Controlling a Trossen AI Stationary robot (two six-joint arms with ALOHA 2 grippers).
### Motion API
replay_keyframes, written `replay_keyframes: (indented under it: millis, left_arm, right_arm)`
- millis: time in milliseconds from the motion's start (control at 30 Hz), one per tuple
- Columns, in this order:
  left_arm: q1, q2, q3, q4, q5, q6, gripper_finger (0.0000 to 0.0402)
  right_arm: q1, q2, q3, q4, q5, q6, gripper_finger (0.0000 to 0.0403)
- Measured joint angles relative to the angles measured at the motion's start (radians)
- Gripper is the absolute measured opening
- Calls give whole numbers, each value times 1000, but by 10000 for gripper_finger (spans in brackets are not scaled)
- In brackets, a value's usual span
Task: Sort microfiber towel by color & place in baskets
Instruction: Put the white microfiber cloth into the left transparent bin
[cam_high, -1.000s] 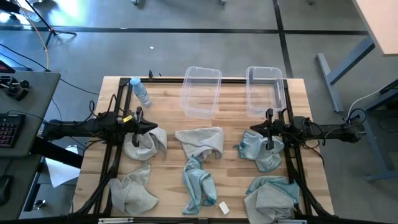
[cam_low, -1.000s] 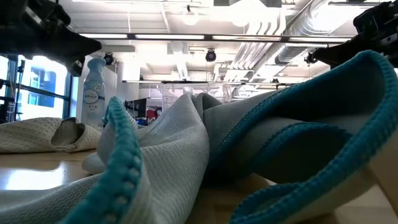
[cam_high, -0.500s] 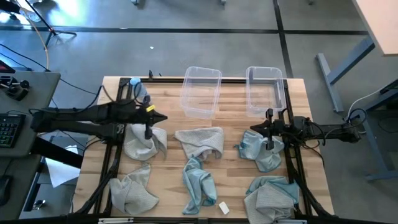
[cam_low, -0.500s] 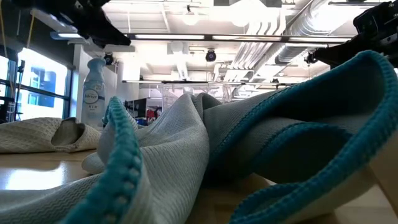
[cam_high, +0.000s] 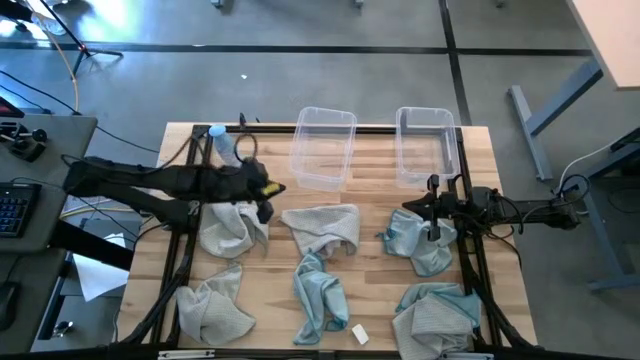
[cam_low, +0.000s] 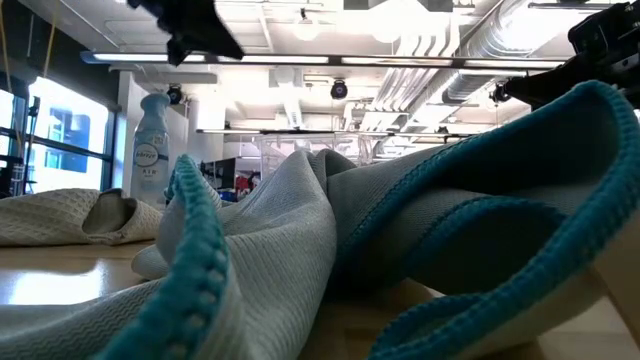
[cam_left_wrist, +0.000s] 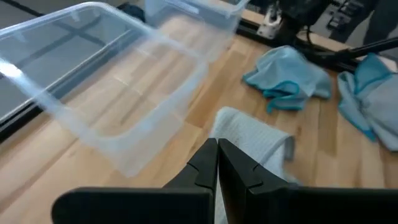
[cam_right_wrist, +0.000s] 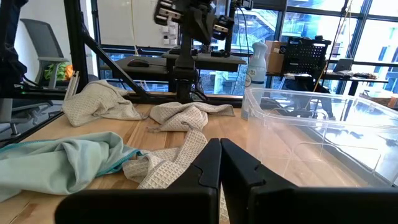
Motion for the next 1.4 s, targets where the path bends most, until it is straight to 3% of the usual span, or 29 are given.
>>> replay_keyframes:
  millis: [167,333,867,1067,1267,1400]
  left_arm:
    - [-109,139,84,-4,-78,-45,0]
    - [-160,280,176,-4,-85,-8,0]
    - [-91,649,405,-1,135,212,5]
    - [-78,751,443,-3,234,218,53]
    - [-78,839,445,-1,235,218,116]
    - [-78,894,445,0,212,218,137]
  right_arm:
    - [0,0,0,0,0,0,0]
    - [0,0,0,0,0,0,0]
    - [0,0,0,0,0,0,0]
    - [0,0,0,0,0,0,0]
    - [0,0,0,0,0,0,0]
    - [0,0,0,0,0,0,0]
